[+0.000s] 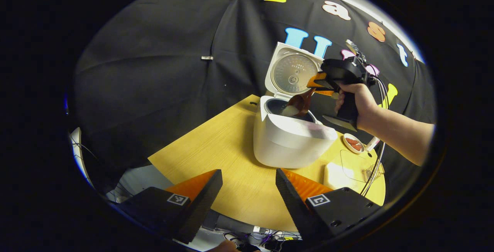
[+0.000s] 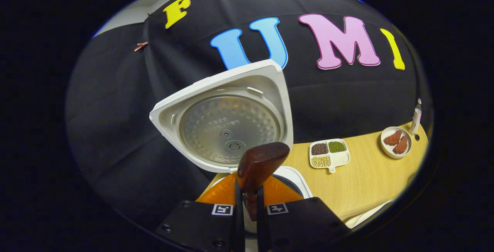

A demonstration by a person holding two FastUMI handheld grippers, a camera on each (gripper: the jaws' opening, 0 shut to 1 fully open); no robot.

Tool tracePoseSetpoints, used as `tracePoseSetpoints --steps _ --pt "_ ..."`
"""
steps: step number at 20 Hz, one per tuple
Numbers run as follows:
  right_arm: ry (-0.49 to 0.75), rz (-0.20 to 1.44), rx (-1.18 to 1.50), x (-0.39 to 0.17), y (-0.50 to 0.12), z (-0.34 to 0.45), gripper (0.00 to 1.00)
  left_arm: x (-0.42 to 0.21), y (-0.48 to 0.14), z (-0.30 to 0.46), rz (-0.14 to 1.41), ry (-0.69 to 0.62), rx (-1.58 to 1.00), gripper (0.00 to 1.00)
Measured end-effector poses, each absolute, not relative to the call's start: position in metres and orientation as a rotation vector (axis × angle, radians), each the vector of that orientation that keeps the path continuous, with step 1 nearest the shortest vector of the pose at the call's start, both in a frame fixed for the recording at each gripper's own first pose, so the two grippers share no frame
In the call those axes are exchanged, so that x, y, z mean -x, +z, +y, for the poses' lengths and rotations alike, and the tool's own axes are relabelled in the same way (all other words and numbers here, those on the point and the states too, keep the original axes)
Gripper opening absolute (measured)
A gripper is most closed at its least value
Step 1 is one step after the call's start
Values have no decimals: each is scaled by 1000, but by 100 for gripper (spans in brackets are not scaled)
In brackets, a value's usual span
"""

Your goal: Close the left gripper, press the button to open the rice cooker; take a wooden spoon from the chopstick holder with the right hand, scoop a spoonful of rice and pour it into the rice cooker, then put the wooden spoon back into the chopstick holder.

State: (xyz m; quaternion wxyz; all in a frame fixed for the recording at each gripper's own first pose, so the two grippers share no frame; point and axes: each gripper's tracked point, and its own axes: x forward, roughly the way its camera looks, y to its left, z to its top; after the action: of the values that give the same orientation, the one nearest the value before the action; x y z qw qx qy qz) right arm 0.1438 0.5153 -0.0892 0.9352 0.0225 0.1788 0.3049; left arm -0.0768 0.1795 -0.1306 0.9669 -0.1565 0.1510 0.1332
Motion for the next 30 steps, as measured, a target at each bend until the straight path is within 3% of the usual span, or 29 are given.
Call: tracePoseSetpoints --steps 4,5,6,15,18,26,27,30 --pt "676 282 137 -140 -92 526 17 75 -126 181 297 263 302 96" --pt "691 259 179 -139 -92 529 12 74 -126 179 297 260 302 96" --pt "704 236 218 -139 -93 533 17 75 -126 179 297 258 303 96" --pt "820 39 497 -121 -96 555 17 71 -123 179 293 255 272 96" --pt "854 53 462 -113 -94 555 17 69 -126 179 300 268 286 96" --pt "785 60 196 -127 -25 499 17 56 -110 153 270 239 269 96" --pt "772 52 174 -130 -16 487 12 53 -108 148 268 232 270 96" --pt "738 46 120 -138 5 446 17 46 -104 136 260 218 253 96"
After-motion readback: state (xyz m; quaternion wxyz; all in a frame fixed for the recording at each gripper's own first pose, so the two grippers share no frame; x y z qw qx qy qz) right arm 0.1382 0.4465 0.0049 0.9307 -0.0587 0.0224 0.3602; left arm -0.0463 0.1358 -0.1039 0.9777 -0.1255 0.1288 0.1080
